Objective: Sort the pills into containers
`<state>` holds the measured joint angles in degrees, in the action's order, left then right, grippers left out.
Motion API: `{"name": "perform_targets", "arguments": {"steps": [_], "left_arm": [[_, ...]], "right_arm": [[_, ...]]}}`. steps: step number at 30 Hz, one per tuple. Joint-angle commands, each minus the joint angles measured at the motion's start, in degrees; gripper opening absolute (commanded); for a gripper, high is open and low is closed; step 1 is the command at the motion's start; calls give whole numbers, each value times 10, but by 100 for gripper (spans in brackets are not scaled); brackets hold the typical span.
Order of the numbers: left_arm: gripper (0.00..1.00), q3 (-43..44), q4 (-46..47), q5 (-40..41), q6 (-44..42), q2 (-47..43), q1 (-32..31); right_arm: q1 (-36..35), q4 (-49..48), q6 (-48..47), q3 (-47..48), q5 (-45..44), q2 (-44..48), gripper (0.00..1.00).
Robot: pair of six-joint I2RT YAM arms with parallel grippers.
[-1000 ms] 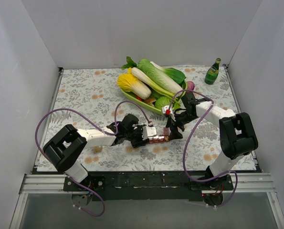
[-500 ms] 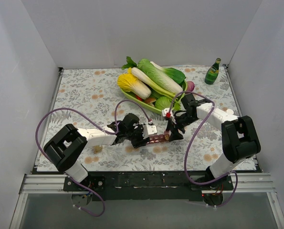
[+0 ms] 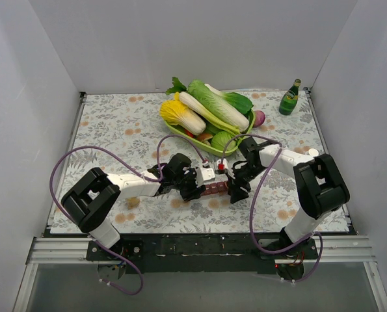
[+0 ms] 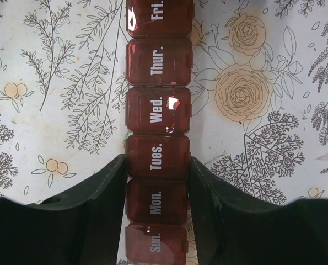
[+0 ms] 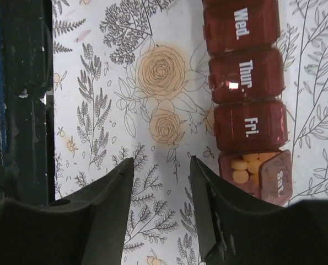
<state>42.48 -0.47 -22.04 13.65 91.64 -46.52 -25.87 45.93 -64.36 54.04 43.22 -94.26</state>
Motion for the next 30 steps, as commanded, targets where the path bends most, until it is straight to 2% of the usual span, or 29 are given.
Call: {"name": "perform_targets", "arguments": {"steps": [1, 6, 8, 11, 12, 13, 16, 21, 30], "left_arm": [[5, 1, -39, 2, 7, 6, -2], [4, -4, -41, 2, 2, -2, -2], [4, -5, -42, -1, 1, -1, -2], [4, -6, -42, -1, 2, -1, -2], [4, -6, -41, -2, 2, -3, -2], [4, -6, -41, -2, 2, -5, -2], [4, -3, -41, -4, 3, -5, -2], [4, 1, -41, -6, 4, 3, -2], [3, 1, -41, -7, 9, 6, -2]], "right_arm": [[0, -1, 46, 25, -2, -7, 52], [1, 82, 35, 90, 73, 36, 49], [2, 89, 50, 119, 83, 41, 37], [2, 37, 120, 131, 69, 48, 24], [3, -13, 142, 128, 37, 47, 19], [2, -32, 177, 126, 18, 45, 10], [2, -70, 204, 118, -49, 29, 3], [2, -96, 216, 86, -116, 17, 1], [-17, -69, 189, 44, -125, 1, 1]]}}
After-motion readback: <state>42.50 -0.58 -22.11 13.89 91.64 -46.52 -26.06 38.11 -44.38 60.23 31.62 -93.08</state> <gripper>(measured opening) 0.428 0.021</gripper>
